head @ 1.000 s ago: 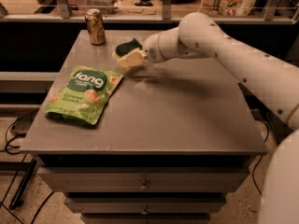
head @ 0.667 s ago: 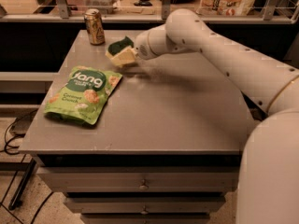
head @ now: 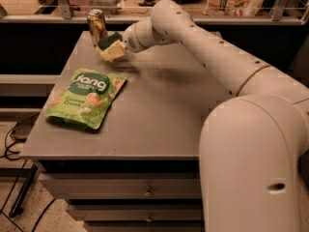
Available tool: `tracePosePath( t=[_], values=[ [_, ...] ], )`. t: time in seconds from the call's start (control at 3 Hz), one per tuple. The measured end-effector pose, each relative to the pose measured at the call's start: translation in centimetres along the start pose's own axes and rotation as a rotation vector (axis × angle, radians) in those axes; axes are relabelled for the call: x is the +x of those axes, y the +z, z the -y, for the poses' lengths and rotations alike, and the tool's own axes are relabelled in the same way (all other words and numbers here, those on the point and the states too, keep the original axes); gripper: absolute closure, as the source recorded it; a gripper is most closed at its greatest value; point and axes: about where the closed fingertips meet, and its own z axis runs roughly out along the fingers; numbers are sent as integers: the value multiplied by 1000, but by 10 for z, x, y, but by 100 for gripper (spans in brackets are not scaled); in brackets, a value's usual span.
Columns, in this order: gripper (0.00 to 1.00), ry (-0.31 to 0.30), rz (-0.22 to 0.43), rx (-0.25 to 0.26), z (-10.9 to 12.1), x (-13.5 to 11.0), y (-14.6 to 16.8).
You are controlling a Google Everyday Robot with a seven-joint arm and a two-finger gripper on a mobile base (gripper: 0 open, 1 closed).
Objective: Move sponge near orange can
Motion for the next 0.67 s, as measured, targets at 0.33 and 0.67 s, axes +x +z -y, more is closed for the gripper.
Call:
tracePosePath(
  t=[0.33,0.67],
  values=[
    [15,16,0,3,12,-6,12],
    [0,22,6,13,19,-13,15]
  ],
)
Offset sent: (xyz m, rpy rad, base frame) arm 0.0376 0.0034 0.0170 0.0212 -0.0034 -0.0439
